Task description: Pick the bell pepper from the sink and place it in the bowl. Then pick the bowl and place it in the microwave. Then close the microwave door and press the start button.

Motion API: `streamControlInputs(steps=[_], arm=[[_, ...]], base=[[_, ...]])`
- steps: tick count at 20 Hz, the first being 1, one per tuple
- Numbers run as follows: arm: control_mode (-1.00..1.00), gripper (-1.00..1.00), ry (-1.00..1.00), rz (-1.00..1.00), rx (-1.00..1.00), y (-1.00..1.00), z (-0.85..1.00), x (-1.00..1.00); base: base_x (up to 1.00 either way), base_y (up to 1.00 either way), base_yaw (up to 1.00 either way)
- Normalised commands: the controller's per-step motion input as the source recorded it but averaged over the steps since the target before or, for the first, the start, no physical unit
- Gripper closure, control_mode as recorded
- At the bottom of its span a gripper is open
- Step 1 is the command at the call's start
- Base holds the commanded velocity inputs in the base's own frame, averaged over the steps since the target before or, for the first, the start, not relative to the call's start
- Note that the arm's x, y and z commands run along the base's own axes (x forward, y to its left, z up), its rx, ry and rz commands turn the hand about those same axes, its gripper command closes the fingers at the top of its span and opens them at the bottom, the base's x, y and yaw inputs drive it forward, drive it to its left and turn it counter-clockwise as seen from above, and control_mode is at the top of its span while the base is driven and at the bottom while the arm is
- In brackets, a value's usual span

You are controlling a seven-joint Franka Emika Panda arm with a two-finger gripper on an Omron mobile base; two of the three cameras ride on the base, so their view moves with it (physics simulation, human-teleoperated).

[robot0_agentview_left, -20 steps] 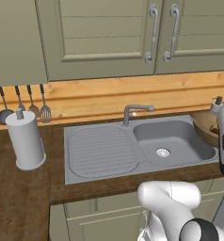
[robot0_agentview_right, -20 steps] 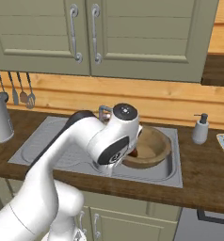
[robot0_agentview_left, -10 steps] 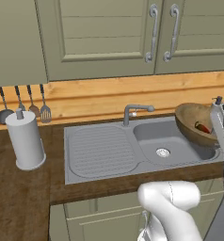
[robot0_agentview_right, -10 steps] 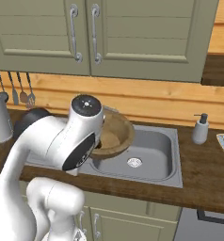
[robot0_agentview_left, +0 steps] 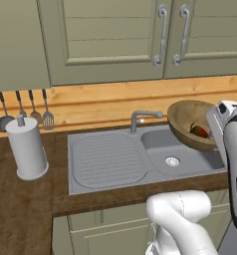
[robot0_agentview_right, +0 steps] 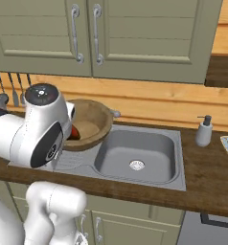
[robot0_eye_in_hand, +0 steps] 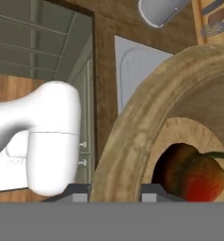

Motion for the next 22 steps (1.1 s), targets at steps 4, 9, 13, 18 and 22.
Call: streamControlInputs(steps=[4, 9, 13, 18, 22], arm=[[-1.0, 1.0, -0.05, 0.0, -0.05, 0.17, 0.35, -0.1], [1.0, 1.0, -0.01, 0.0, 0.0, 0.0, 0.06, -0.07], [1.0, 1.0, 0.0, 0.0, 0.0, 0.0, 0.0, 0.0], [1.0, 1.0, 0.0, 0.0, 0.0, 0.0, 0.0, 0.0], [1.0, 1.0, 0.0, 0.0, 0.0, 0.0, 0.0, 0.0]], base=[[0.0, 0.0, 0.0], [-0.57, -0.17, 0.0], [-0.76, -0.63, -0.01], [-0.18, -0.73, -0.55], [0.0, -0.16, -0.94]])
